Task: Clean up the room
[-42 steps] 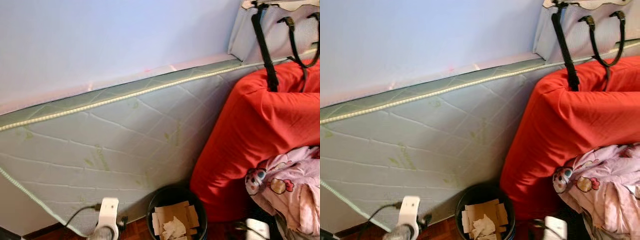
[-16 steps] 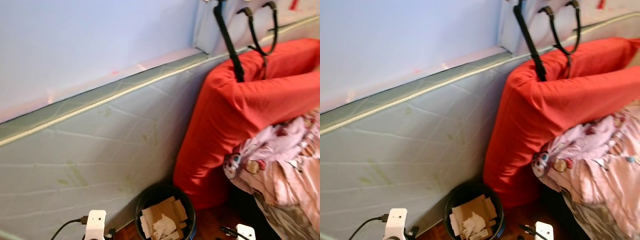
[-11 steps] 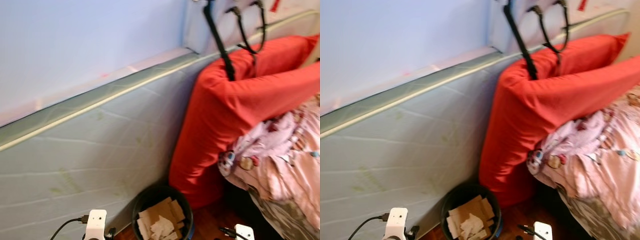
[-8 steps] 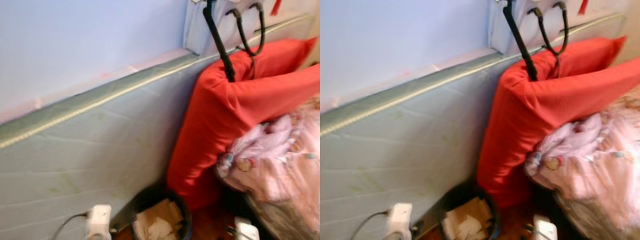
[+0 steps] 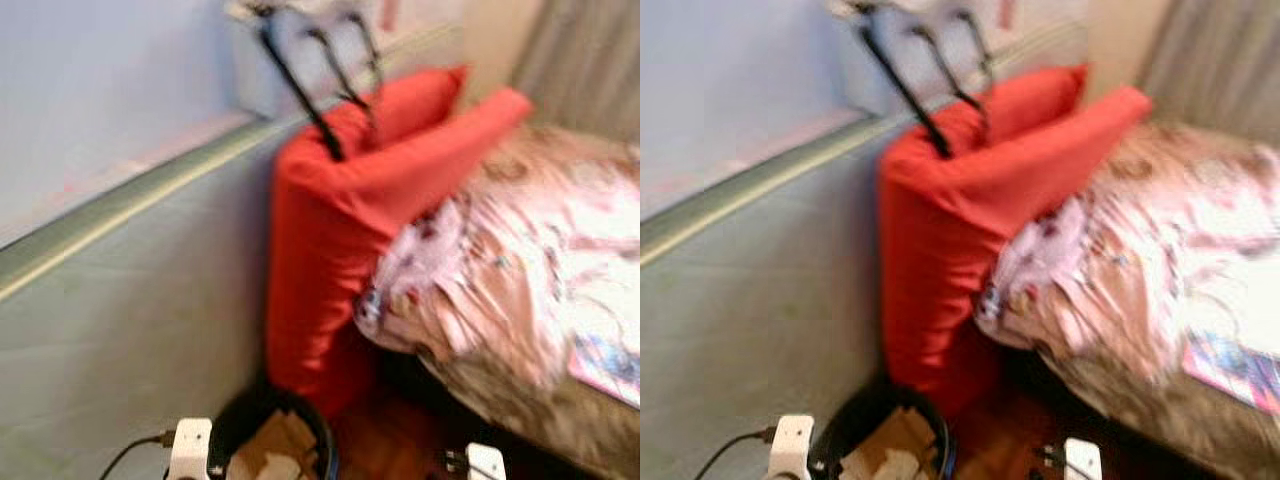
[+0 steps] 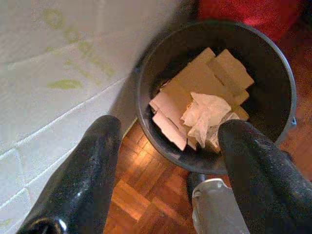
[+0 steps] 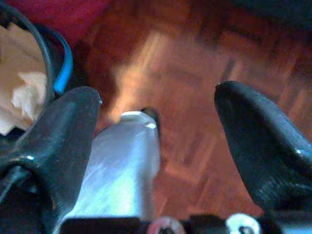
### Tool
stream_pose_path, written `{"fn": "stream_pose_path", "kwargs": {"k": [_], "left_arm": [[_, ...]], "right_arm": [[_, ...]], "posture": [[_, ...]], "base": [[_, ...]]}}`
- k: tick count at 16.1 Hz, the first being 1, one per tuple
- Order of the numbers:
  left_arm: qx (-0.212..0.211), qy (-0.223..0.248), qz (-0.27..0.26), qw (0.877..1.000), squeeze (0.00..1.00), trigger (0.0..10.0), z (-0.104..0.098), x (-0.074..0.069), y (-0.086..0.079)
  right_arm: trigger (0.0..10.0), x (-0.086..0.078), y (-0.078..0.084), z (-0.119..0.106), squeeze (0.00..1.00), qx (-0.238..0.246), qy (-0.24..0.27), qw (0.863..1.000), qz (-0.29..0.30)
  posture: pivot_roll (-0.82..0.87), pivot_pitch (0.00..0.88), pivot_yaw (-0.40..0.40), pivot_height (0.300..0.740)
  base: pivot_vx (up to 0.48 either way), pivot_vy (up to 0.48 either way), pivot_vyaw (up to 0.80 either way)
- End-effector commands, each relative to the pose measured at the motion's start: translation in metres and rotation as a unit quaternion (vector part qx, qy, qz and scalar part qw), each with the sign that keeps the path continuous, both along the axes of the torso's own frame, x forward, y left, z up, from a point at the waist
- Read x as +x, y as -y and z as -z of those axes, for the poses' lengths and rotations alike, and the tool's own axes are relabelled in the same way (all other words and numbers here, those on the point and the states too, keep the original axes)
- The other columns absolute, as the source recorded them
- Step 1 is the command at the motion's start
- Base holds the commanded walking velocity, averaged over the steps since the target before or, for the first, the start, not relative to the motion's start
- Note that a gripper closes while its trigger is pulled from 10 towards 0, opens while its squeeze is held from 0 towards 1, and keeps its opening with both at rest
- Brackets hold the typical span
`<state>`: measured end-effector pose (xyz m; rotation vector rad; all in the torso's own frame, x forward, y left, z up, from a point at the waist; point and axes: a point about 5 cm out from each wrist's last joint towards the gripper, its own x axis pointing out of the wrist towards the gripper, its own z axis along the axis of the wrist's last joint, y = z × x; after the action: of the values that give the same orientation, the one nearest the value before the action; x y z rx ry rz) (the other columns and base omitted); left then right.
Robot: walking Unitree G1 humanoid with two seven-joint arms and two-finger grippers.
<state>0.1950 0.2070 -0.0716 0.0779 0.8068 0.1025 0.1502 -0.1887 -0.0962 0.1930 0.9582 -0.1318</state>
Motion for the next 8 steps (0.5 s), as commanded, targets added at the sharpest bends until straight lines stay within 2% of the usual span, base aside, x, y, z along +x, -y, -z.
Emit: {"fn": "stream_pose_path", "kwargs": {"k": [1,7,8], "left_arm": [[-0.003,-0.001,-0.003,1.000,0.00,10.0,0.0010,-0.0008,0.0023],[0.001,0.005,0.001,1.000,0.00,10.0,-0.0004,0.0017,0.0039],[0.001,0.005,0.001,1.000,0.00,10.0,-0.0004,0.0018,0.0045]], "right_arm": [[10.0,0.0024,0.0036,-0.0015,0.00,-0.003,0.005,1.000,0.002],[10.0,0.0030,0.0038,-0.0018,0.00,-0.005,0.006,1.000,-0.001],[10.0,0.0029,0.0040,-0.0017,0.00,-0.006,0.005,1.000,-0.001]], "posture": [[-0.02,0.000,0.024,0.712],[-0.02,0.000,0.021,0.712],[-0.02,0.000,0.021,0.712]], "base": [[0.000,0.000,0.00],[0.000,0.000,0.00],[0.000,-0.262,0.00]]}}
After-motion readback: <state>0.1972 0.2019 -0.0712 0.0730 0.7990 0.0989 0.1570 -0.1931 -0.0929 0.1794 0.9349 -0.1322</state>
